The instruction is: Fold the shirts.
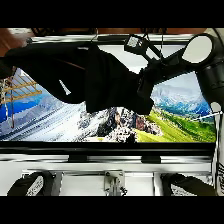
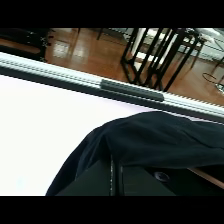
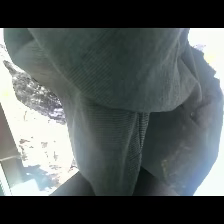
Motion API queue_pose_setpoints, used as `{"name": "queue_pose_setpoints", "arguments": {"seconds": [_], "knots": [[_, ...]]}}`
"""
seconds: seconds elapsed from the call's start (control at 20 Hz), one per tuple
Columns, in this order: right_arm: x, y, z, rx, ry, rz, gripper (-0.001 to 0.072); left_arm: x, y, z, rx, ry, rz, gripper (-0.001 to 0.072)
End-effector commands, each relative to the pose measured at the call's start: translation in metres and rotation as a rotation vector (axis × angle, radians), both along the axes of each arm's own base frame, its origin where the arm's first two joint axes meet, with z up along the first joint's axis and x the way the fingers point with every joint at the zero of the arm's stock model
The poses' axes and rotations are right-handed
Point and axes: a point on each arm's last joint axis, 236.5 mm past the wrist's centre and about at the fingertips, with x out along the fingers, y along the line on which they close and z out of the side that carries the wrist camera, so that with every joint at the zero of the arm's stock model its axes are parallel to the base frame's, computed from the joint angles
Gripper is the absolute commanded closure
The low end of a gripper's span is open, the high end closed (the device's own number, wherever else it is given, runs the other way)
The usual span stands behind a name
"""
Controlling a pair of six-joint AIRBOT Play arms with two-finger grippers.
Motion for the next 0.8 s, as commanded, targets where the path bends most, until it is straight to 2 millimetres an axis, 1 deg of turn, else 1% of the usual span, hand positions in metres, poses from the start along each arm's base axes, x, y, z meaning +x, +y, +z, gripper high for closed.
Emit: {"name": "queue_pose_setpoints", "arguments": {"seconds": [0.0, 0.1, 0.15, 0.3, 0.4, 0.55, 0.75], "knots": [[-0.019, -0.001, 0.001, 0.003, 0.059, 0.032, 0.0642, -0.001, 0.03, -0.003, 0.012, 0.01, 0.071, 0.0661], [-0.038, 0.005, 0.001, 0.021, 0.122, 0.079, 0.0642, -0.002, 0.039, -0.003, 0.012, 0.01, 0.094, 0.066], [-0.044, 0.005, -0.001, 0.019, 0.146, 0.094, 0.0642, -0.002, 0.039, -0.003, 0.013, 0.01, 0.095, 0.066], [-0.053, 0.008, 0.001, 0.032, 0.171, 0.124, 0.0643, -0.001, 0.042, -0.006, 0.034, 0.02, 0.101, 0.0661], [-0.049, 0.011, 0.003, 0.045, 0.154, 0.121, 0.0643, -0.001, 0.044, -0.016, 0.075, 0.053, 0.099, 0.066], [-0.041, 0.014, 0.006, 0.063, 0.121, 0.106, 0.0644, -0.004, 0.035, -0.03, 0.091, 0.108, 0.057, 0.0661], [-0.032, 0.022, 0.015, 0.108, 0.072, 0.106, 0.0644, -0.009, 0.039, -0.054, 0.186, 0.198, 0.042, 0.066]]}}
